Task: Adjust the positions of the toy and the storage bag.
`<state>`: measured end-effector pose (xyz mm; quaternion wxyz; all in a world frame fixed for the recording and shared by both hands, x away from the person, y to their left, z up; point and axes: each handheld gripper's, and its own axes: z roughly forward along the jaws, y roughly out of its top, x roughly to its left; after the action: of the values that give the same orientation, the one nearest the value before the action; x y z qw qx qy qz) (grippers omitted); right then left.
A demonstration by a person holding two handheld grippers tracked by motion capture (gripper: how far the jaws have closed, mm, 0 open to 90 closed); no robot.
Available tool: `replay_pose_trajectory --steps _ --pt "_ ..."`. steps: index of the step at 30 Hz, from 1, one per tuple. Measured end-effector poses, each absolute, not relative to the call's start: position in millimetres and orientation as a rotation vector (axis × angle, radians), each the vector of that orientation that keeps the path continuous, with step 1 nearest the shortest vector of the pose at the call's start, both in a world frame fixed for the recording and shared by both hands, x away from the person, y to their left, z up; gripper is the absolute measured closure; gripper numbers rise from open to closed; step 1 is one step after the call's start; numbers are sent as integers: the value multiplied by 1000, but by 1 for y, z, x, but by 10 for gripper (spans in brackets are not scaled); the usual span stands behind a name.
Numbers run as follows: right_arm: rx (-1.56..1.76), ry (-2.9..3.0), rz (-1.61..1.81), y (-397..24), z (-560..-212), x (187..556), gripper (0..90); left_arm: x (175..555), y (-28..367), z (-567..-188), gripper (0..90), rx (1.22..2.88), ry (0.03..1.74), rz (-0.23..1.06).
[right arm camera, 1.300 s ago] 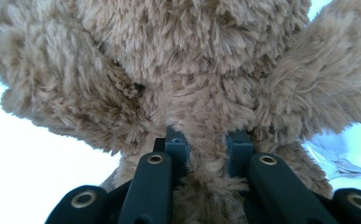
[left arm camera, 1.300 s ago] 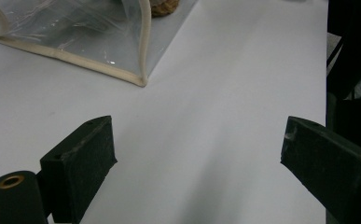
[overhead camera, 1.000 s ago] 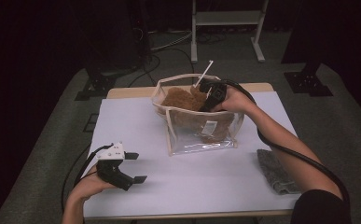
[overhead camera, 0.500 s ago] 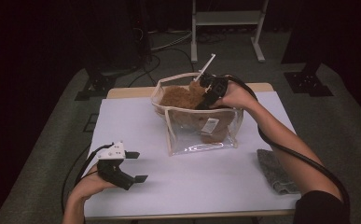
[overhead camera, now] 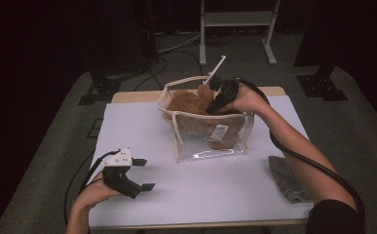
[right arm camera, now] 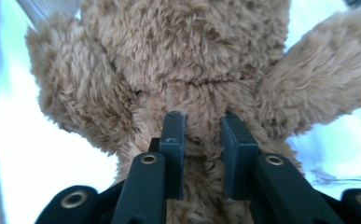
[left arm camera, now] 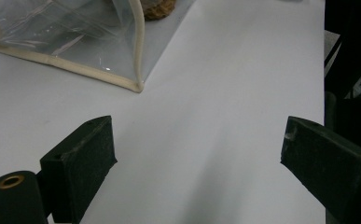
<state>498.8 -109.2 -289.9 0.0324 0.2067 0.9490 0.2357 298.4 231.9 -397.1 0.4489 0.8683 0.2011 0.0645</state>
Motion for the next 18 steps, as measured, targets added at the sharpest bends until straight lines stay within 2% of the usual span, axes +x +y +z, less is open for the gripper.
replay_pose_trajectory --steps 7,12,18 --pt "643 2950 684 -106 -298 500 741 297 234 -396 89 2146 496 167" --pt "650 2909 770 -111 -286 498 640 297 233 -396 89 2146 499 162" --pt "671 2874 879 -124 -271 493 586 297 234 -395 89 2146 496 170"
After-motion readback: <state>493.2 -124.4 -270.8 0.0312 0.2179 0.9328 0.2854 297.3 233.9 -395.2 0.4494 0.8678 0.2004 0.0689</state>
